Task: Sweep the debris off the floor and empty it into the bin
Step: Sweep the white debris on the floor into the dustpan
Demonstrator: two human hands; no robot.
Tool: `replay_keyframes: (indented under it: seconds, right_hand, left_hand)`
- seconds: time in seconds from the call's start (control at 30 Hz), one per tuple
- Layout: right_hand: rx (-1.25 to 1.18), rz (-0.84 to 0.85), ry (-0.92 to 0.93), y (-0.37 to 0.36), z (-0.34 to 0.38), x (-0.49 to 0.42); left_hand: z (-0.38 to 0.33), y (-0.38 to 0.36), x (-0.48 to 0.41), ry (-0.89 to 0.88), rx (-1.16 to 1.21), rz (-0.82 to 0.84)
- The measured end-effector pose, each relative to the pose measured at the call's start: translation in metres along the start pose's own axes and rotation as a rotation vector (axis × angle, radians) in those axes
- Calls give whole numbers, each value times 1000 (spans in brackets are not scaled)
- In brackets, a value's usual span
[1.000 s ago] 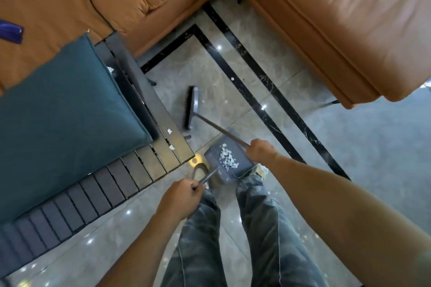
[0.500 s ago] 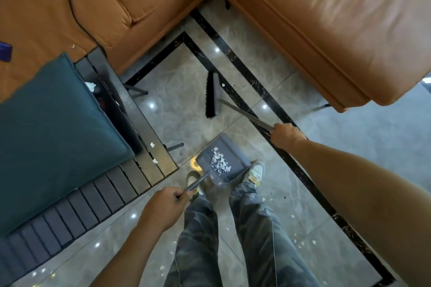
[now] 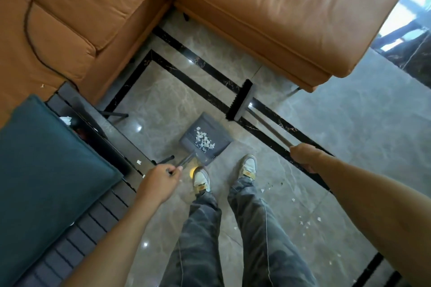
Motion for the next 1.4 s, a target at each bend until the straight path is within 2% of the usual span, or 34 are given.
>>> replay_keyframes:
  seconds: [0.1, 0.27, 0.37, 0.43, 0.6, 0.77, 0.9, 1.07, 1.4]
  right_hand:
    - [-75, 22, -167, -30, -35, 38]
    - [-299, 48, -389, -86, -92, 49]
    - [-403, 93, -468, -127, -125, 63]
    - [-475, 71, -468, -150, -142, 67]
    - [-559, 163, -548, -201, -198, 87]
    - [-742, 88, -548, -216, -210, 125]
    - [-792, -2, -464, -217, -180, 151]
    - [-749, -83, -279, -182, -97, 155]
    - [-649, -36, -8, -105, 64, 121]
  left_hand:
    - [-5, 17, -10, -53, -98, 4]
    - [-11, 30, -17, -140, -203, 9]
    - [-13, 28, -17, -201, -245, 2]
    - [-14, 28, -19, -215, -243, -16]
    - [-17, 20, -19, -292, -283, -33]
    - [-17, 28, -15, -290, -241, -30]
    - [-10, 40, -6, -286, -203, -37]
    - [6, 64, 2, -273, -101, -55]
    - [24, 88, -16, -164, 28, -105]
Point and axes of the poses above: each hand's wrist, its own x-axis away from the middle knuckle, its own y-axis out of the back of the hand, z = x × y, the point moved 1 cm from there along -x, towards the middle knuckle, and after that the axes turned 10 degrees about z, right-handed, at the moved point
